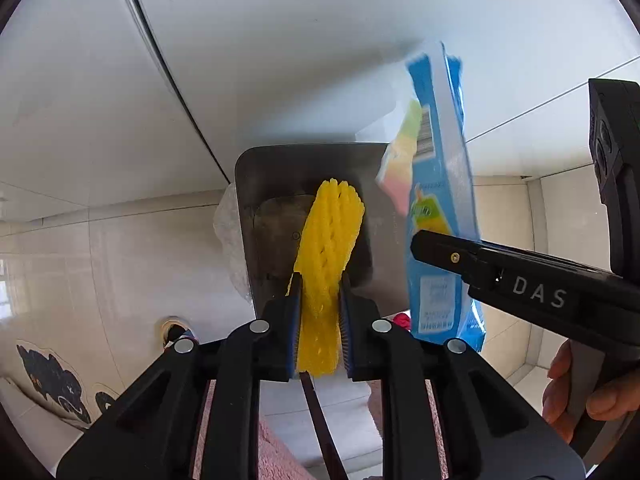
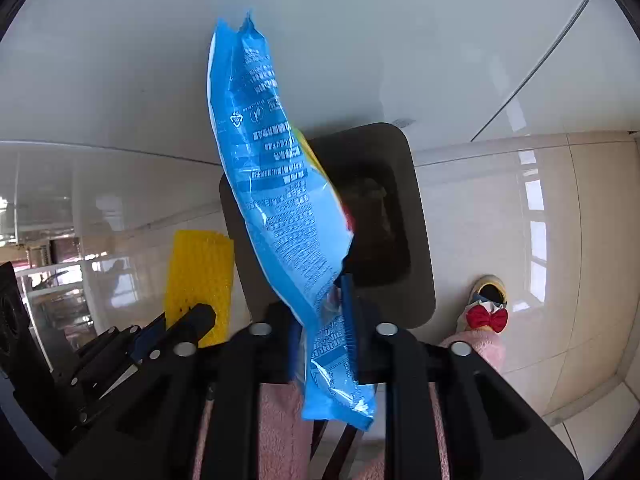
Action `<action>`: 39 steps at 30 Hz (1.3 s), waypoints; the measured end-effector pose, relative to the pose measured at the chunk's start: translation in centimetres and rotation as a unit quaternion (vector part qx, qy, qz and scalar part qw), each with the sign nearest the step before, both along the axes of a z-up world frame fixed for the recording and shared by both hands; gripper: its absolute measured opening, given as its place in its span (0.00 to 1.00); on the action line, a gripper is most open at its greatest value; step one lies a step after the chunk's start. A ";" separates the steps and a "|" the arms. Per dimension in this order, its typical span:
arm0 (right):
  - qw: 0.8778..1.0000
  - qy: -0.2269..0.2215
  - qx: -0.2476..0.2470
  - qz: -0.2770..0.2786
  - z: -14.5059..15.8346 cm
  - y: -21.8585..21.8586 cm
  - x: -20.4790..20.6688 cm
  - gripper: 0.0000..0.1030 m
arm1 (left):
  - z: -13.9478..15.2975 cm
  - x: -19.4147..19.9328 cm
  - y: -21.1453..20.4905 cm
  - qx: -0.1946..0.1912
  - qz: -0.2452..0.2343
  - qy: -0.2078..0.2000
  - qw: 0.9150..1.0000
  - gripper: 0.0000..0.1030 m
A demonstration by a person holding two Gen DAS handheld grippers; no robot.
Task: Collect trash
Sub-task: 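Carry both items down to the floor bin and open both tools over it, then grasp the second yellow foam net with the right tool while the left tool grasps a clear plastic bag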
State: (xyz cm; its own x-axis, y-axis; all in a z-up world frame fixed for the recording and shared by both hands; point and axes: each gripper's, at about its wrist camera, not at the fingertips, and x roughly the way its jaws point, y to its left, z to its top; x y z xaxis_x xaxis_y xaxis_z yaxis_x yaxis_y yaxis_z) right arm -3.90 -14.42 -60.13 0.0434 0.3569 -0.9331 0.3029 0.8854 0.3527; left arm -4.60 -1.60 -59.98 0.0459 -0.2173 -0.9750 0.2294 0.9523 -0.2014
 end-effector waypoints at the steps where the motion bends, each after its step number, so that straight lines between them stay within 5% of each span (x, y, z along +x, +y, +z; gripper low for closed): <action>1: 1.000 -0.004 -0.003 -0.006 0.3 -0.1 0.0 0.51 | 0.2 0.2 -0.3 -0.001 0.001 -0.001 1.000 0.16; 3: 1.000 -0.010 -0.007 -0.012 0.3 -0.2 0.2 0.51 | 0.6 0.3 -0.3 -0.004 0.003 -0.003 1.000 0.18; 13: 0.999 -0.026 -0.020 -0.026 1.6 -1.7 1.2 0.51 | 2.1 0.1 0.2 0.000 -0.002 -0.014 1.000 0.62; 19: 0.999 -0.036 -0.022 -0.032 4.3 -2.6 1.1 0.51 | 5.0 0.4 0.8 0.006 -0.004 -0.026 1.000 0.69; 23: 0.998 -0.056 -0.027 -0.027 8.7 -2.8 0.8 0.53 | 9.8 -0.2 1.2 0.009 -0.005 -0.056 0.998 0.80; 29: 0.993 -0.106 -0.053 -0.009 17.7 -2.8 0.0 0.80 | 18.8 -0.4 2.2 -0.004 0.008 -0.110 0.994 0.92; 31: 0.990 -0.126 -0.065 -0.011 20.8 -3.1 -0.3 0.89 | 21.6 -0.4 2.7 -0.009 0.009 -0.132 0.991 0.92; 39: 0.977 -0.189 -0.094 -0.027 30.7 -5.1 -0.7 0.97 | 30.4 0.9 4.3 -0.004 0.023 -0.190 0.982 0.92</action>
